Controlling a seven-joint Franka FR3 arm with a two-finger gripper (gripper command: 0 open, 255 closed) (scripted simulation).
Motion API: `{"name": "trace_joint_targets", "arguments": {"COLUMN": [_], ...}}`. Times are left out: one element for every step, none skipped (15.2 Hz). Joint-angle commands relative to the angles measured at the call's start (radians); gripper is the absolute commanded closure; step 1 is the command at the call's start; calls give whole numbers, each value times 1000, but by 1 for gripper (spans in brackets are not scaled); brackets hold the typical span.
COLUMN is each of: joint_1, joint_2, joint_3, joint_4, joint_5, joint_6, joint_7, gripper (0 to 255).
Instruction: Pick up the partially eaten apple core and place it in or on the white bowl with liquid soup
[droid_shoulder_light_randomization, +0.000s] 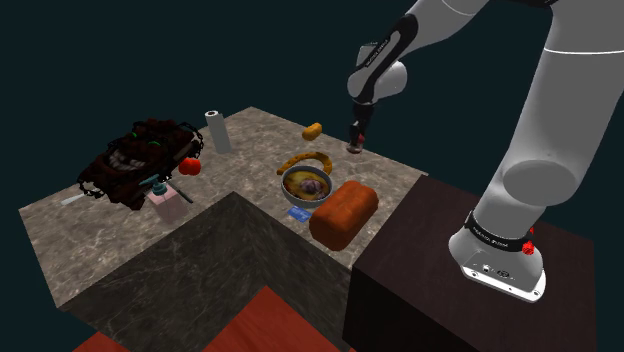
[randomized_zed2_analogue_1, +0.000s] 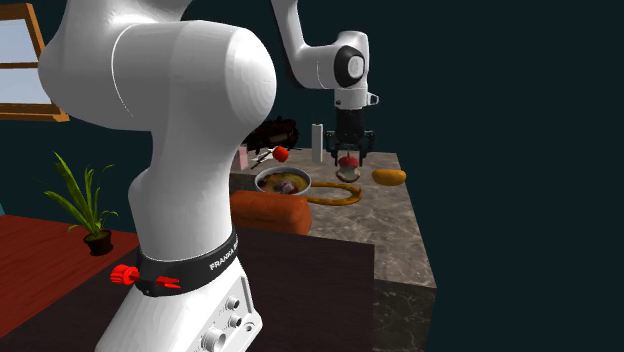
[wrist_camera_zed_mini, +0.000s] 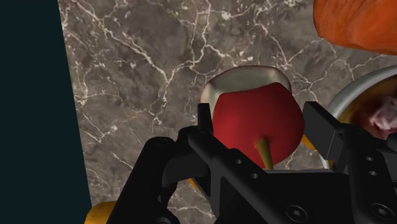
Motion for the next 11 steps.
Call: {"name": "trace_joint_targets", "arguments": {"joint_1": [3, 4, 5, 6, 7, 7, 7, 22, 37, 51, 66], "joint_2": [-21, -32, -44, -55, -66, -77, -79, -82, -84, -86, -86], "joint_3": [-4, -6, -8, -9, -10, -11, -12, -1, 10, 21, 33], "joint_4": [4, 6, 8, 11, 14, 16, 17, 16, 15, 16, 18], "joint_5": [-14, -21, -28, -34, -41, -47, -48, -54, -59, -63, -67], "joint_6": [-24, -37, -50, -63, -76, -89, -92, -92, -94, -95, -97], "joint_7": [11, 16, 21, 26, 30, 35, 36, 65, 95, 124, 152], "gripper": [255, 255, 255, 255, 255, 255, 255, 255, 255, 255, 255]}}
